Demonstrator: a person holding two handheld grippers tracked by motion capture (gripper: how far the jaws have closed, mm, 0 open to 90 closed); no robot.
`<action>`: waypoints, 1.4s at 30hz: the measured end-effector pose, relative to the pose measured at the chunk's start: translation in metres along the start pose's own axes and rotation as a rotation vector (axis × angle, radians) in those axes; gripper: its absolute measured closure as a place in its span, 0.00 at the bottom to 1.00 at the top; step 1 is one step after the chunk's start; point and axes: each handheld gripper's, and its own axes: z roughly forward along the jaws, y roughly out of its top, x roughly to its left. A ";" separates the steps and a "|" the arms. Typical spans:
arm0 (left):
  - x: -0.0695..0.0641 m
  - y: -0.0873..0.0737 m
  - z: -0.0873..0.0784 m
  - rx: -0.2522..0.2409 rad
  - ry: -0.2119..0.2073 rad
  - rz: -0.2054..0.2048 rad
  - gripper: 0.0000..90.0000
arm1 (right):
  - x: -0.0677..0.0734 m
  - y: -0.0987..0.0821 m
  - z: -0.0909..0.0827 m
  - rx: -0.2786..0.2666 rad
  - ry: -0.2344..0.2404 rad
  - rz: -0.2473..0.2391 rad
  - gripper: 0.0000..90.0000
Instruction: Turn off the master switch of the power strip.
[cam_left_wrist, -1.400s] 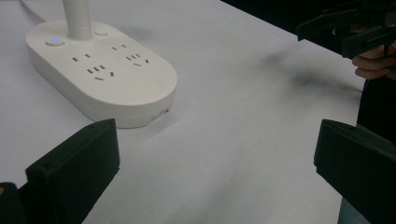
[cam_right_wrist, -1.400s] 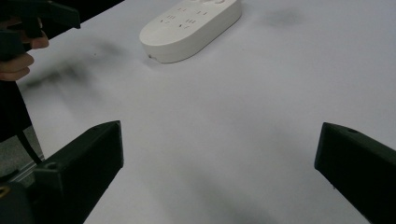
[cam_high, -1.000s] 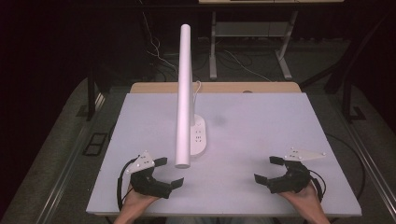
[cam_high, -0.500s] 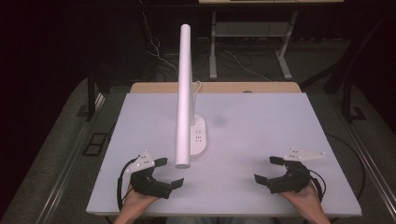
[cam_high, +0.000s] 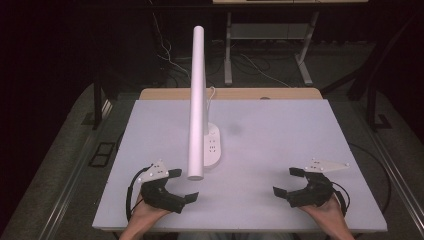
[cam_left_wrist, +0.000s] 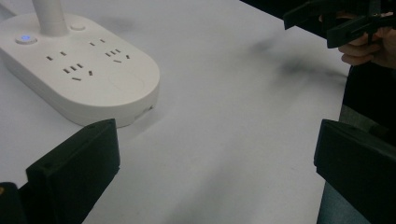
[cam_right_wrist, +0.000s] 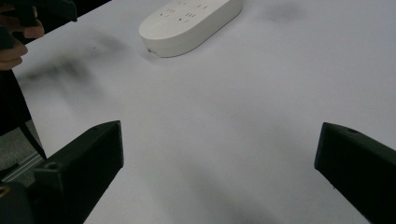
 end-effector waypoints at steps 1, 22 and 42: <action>0.000 0.001 0.000 0.003 0.003 -0.002 0.00 | 0.000 0.000 0.000 0.000 0.000 0.001 0.01; 0.012 0.022 -0.003 0.050 -0.008 -0.003 0.00 | -0.001 -0.001 0.001 0.004 -0.005 0.011 0.01; 0.031 0.045 -0.007 0.066 -0.001 -0.015 0.00 | -0.002 -0.002 0.001 0.008 -0.013 0.005 0.01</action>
